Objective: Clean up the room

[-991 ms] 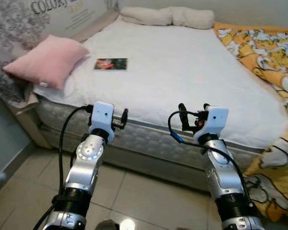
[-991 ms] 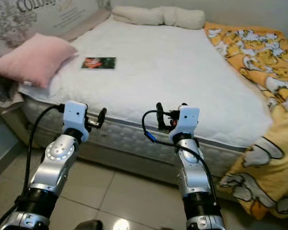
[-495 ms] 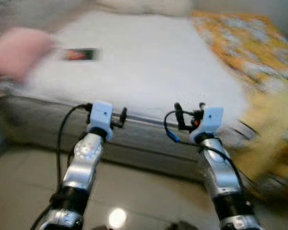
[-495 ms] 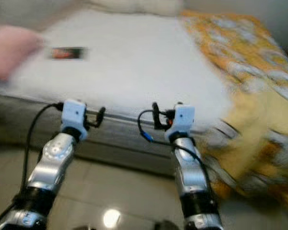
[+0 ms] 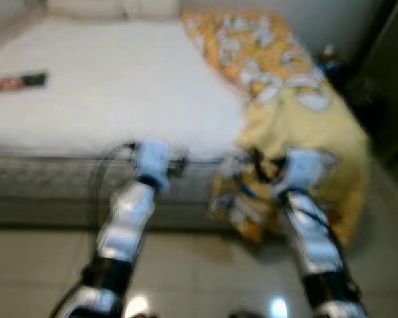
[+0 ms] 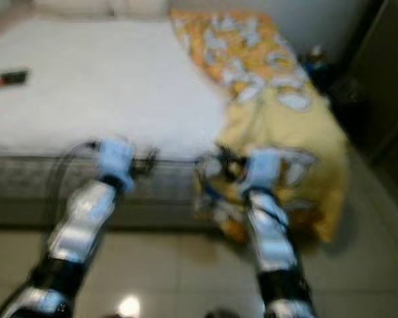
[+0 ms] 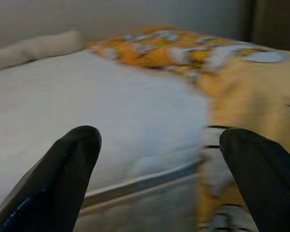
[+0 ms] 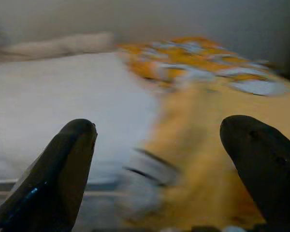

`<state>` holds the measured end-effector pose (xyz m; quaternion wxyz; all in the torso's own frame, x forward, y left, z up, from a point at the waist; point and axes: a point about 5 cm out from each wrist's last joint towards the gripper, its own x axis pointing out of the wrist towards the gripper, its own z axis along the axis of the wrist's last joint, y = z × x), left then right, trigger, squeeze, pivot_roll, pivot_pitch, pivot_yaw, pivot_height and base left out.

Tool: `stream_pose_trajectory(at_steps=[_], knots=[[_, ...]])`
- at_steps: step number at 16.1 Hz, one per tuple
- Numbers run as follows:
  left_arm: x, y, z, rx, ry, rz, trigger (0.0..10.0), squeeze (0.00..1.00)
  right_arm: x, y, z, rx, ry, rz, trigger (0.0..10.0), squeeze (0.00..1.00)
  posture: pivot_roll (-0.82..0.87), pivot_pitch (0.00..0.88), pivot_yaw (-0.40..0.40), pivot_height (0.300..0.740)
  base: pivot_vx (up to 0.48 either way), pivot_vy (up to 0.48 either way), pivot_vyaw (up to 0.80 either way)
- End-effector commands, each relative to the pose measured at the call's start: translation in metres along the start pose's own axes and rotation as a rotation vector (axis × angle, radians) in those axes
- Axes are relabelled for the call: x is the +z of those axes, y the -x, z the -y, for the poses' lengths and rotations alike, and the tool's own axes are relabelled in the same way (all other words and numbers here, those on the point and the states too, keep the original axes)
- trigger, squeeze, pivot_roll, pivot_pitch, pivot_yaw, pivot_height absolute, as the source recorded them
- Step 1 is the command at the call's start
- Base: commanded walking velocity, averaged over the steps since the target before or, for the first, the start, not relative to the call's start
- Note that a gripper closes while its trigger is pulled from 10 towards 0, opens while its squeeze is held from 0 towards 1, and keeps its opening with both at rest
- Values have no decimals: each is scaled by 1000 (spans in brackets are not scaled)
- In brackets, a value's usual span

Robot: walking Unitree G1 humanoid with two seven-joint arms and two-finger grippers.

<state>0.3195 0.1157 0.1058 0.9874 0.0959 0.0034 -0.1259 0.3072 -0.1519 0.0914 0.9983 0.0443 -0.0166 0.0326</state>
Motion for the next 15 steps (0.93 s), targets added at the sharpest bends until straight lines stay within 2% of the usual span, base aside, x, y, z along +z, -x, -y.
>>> stream_pose_trajectory(at_steps=[1, 3, 5, 15], knots=[[2, -3, -12, 35, -3, -11, 10000, 0, 8, -5, -10, 30, -7, 36, 10000, 0, -58, 0, 5, 736, 0, 0, 0], [4, -2, -9, 0, 46, 8, 10000, 0, 9, -5, -11, 33, -5, 37, 10000, 0, -61, 0, 5, 736, 127, 0, 0], [3, -1, -7, 0, 10, -3, 10000, 0, 8, -4, -11, 34, -4, 36, 10000, 0, -63, 0, 6, 736, 480, 0, 0], [0, -1, -6, 12, 37, -25, 10000, 0, 8, -3, -12, 42, 0, 32, 10000, 0, -66, 0, 4, 736, 480, 0, 0]])
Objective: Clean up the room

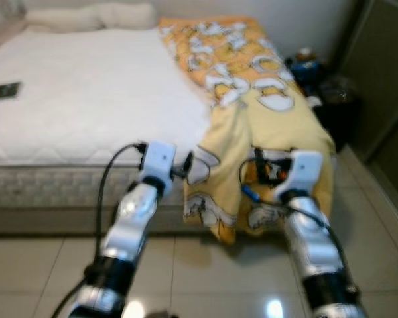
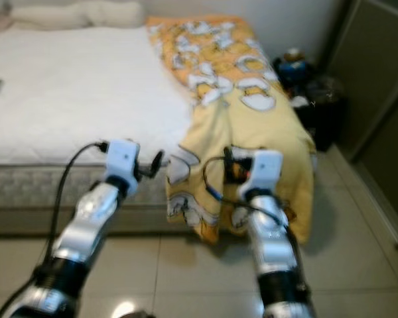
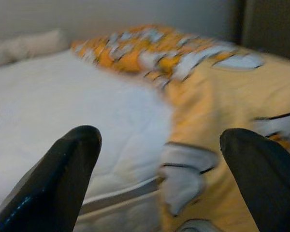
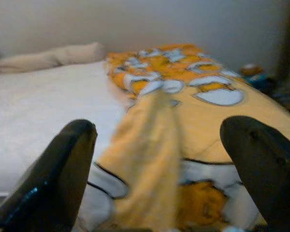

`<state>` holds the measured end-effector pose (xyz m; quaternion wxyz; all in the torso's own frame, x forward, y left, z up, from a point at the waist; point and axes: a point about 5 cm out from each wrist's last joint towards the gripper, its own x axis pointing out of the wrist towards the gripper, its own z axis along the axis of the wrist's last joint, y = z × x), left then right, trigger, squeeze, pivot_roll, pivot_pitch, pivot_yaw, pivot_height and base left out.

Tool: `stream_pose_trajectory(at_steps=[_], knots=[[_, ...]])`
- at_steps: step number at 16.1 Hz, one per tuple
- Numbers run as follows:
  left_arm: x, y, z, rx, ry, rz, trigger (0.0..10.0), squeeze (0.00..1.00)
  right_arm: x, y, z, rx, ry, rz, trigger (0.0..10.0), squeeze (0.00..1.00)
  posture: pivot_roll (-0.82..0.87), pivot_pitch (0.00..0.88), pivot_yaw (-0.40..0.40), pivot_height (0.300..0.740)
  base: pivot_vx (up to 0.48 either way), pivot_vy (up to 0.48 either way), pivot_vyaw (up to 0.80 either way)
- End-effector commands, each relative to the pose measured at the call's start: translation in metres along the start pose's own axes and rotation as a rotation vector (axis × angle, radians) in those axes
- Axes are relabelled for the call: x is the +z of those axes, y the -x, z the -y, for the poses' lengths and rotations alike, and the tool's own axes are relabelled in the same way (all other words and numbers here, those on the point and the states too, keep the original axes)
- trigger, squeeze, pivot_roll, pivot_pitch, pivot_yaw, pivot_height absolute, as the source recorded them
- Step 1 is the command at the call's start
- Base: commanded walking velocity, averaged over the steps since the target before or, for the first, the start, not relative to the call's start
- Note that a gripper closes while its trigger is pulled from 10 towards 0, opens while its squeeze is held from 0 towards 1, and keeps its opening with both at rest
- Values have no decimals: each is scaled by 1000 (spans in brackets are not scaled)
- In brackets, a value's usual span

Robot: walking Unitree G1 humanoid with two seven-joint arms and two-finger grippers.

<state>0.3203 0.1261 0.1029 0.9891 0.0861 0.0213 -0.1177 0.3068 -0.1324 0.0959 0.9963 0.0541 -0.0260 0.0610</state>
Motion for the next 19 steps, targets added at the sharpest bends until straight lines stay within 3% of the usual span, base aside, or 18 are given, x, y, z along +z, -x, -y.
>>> stream_pose_trajectory(at_steps=[1, 13, 19], knots=[[3, -3, 3, 5, 8, -1, 10000, 0, 6, -1, 8, -14, 21, 14, 10000, 0, -67, 0, 4, 736, 480, 0, 0], [3, -4, 5, -14, -1, -4, 10000, 0, 4, -1, 8, -7, 19, 6, 10000, 0, -67, 0, 10, 736, 480, 0, 0], [2, -5, 8, -33, 27, -16, 10000, 0, -2, 8, 16, -43, 7, -7, 10000, 0, -74, 0, 15, 736, 480, 0, 0]])
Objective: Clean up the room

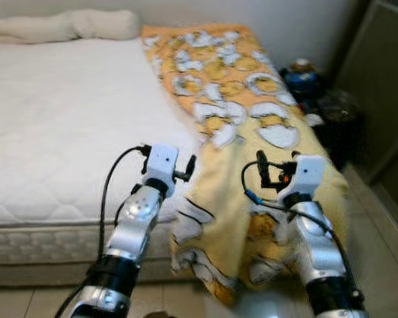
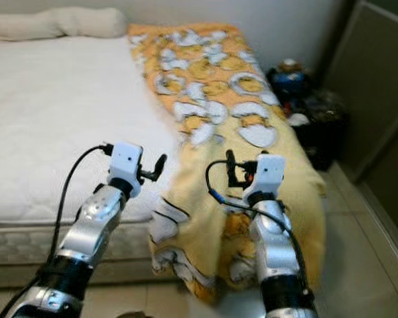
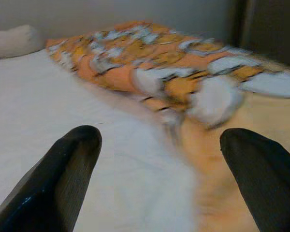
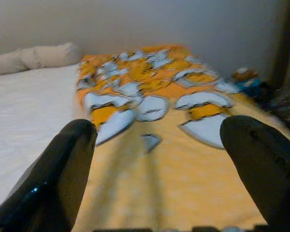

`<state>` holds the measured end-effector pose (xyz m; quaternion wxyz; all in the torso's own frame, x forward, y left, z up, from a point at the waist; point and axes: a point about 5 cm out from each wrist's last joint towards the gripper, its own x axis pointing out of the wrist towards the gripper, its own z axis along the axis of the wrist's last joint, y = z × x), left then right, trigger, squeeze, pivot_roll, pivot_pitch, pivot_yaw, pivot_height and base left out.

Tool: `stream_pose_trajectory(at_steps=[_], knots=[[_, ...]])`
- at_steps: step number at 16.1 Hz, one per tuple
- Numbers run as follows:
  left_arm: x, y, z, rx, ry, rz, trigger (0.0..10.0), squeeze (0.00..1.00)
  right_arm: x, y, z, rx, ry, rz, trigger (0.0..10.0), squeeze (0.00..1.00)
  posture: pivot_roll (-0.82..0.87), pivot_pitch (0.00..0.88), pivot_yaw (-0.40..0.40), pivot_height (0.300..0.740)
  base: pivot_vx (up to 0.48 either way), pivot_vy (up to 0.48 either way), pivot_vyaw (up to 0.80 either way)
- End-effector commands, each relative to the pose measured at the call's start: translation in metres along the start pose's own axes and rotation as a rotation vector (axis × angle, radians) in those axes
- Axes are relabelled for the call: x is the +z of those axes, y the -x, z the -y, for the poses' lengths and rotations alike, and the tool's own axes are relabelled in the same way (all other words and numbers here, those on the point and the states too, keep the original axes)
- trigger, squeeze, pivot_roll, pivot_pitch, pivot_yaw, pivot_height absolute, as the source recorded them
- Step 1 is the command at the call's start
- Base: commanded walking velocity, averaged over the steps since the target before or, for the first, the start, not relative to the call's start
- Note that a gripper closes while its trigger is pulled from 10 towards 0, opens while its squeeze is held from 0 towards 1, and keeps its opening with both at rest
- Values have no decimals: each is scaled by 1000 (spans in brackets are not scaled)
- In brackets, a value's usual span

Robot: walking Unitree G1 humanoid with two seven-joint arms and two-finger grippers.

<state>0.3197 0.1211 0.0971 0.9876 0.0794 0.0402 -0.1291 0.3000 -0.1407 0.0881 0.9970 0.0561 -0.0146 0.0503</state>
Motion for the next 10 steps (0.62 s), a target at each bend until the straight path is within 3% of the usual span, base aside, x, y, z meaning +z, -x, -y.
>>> stream_pose_trajectory(at_steps=[1, 4, 6, 7, 8, 10], knots=[[7, -4, 3, -11, 13, 16, 10000, 0, 6, 1, 9, -29, 14, 19, 10000, 0, -77, 0, 16, 736, 480, 0, 0], [6, -4, 6, -35, 17, 0, 10000, 0, -1, 15, 16, -72, 21, -3, 10000, 0, -82, 0, 13, 736, 480, 0, 0], [7, -6, 4, -21, -42, 2, 10000, 0, -9, 28, 25, -109, 49, -28, 10000, 0, -97, 0, 16, 736, 441, 0, 0], [9, -7, 4, -30, -62, 18, 10000, 0, -8, 29, 28, -128, 64, -22, 10000, 0, -103, 0, 21, 736, 0, 0, 0], [12, -8, 5, -52, -33, 35, 10000, 1000, -5, 30, 30, -145, 73, -10, 10000, 0, -107, 0, 24, 736, 0, 0, 0], [17, -11, 12, -109, -6, 47, 10000, 1000, 0, 29, 34, -171, 83, 14, 10000, 0, -116, 0, 31, 736, 0, 0, 0]])
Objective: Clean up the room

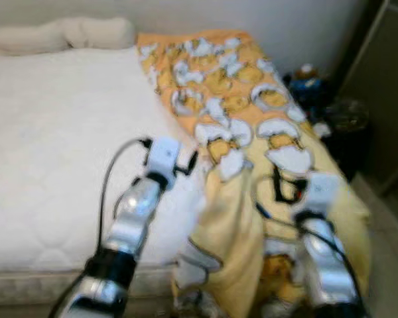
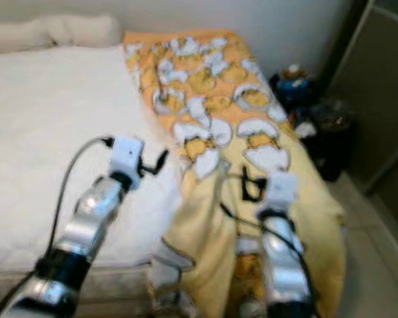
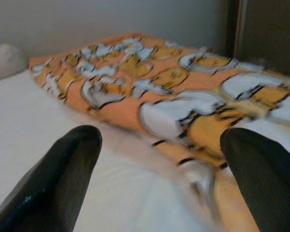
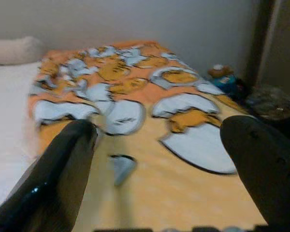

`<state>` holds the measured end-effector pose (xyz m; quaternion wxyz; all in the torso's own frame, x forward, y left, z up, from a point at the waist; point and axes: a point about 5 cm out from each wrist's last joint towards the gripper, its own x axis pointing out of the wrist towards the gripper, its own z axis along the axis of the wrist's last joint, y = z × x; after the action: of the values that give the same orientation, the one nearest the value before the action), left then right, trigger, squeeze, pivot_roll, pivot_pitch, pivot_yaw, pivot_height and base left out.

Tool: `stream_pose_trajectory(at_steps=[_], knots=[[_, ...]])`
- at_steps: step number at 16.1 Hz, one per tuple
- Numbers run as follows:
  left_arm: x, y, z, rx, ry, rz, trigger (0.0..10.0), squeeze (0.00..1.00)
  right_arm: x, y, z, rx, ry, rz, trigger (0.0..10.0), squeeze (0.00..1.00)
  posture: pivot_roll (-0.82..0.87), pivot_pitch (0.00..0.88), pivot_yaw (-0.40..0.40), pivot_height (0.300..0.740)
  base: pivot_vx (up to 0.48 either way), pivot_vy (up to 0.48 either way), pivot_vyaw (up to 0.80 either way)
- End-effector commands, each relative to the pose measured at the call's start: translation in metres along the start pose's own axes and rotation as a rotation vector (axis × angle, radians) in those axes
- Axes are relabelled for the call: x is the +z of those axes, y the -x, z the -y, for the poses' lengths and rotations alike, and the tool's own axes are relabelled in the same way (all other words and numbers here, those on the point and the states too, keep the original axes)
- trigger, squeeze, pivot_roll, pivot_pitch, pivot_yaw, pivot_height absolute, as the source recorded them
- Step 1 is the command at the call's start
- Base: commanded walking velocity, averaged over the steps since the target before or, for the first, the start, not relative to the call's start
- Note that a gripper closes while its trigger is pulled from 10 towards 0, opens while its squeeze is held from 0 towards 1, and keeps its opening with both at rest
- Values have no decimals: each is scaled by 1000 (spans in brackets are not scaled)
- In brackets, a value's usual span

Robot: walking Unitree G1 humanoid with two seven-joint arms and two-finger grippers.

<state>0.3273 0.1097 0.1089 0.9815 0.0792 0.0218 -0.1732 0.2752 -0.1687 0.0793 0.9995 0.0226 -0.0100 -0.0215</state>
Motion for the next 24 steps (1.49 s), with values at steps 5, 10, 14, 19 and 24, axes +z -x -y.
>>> stream_pose_trajectory(at_steps=[5, 10, 14, 19, 24], knots=[[-7, -8, 14, -131, 160, -131, 10000, 1000, 3, 4, 13, -71, 14, 9, 10000, 0, -128, 0, 41, 736, 0, 0, 0], [-23, 0, 48, -382, 132, -276, 10000, 1000, 0, 16, 28, -112, 27, -5, 10000, 0, -130, 0, 46, 736, 0, 0, 0], [-32, 1, 74, -432, 170, -310, 10000, 0, 6, 32, 34, -106, 60, 12, 10000, 0, -204, 21, 65, 736, 0, 0, 0], [-30, 4, 101, -520, 260, -335, 10000, 0, 14, 48, 30, -98, 72, 24, 10000, 0, -282, 60, 74, 736, 0, 0, 0], [-42, 2, 107, -483, 111, -361, 10000, 0, 18, 43, 16, -67, 47, 24, 10000, 0, -281, 52, 81, 736, 0, 0, 0]])
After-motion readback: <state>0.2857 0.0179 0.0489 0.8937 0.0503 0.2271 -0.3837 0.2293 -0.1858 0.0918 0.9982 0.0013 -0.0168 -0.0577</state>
